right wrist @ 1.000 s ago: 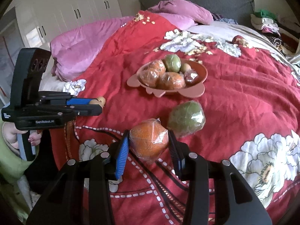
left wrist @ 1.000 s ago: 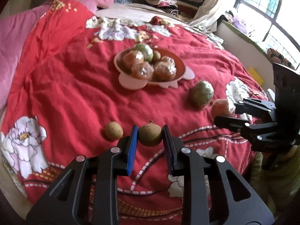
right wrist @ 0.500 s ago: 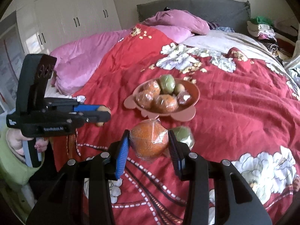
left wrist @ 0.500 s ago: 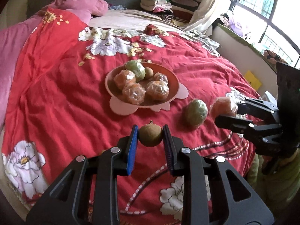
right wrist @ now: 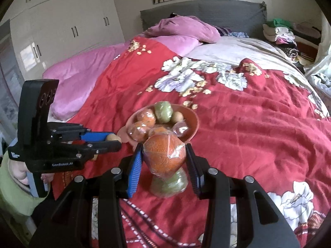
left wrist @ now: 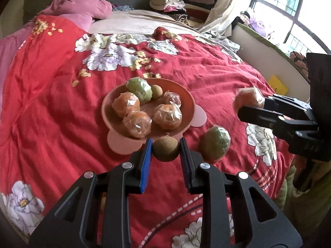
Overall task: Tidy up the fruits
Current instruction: 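Lift both held fruits and carry them over the pink bowl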
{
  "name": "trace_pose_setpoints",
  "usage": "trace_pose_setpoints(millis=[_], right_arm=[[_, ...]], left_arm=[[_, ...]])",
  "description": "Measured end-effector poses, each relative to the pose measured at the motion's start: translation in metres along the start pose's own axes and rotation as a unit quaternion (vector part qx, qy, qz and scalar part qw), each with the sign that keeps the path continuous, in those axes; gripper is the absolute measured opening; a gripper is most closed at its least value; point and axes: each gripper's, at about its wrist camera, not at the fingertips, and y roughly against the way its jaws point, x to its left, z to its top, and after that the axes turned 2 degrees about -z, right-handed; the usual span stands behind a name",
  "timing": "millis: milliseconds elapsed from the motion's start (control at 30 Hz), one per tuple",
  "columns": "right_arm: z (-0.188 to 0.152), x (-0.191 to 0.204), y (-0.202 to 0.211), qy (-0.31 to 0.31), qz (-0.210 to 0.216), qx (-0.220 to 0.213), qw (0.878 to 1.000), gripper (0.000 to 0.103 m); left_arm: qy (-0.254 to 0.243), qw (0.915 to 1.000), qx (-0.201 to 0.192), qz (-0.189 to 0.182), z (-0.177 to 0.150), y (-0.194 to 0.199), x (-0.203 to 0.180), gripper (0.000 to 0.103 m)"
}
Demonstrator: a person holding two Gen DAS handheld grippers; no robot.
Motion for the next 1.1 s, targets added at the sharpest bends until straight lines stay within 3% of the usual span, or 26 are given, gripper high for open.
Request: trace_pose_setpoints(millis=[667, 1100], right_arm=[[0.064, -0.012, -0.037, 0.022, 0.001, 0.007, 1.0, 0.039], [0.047, -0.02, -0.074, 0.029, 0.007, 0.05, 0.998, 0.039]], left_arm=[[-0.002, 0.9997, 0.014, 0.019, 0.018, -0.033, 0.0, 0.019], [0.003, 0.9995, 0.02, 0.025, 0.022, -0.049, 0.004, 0.019]])
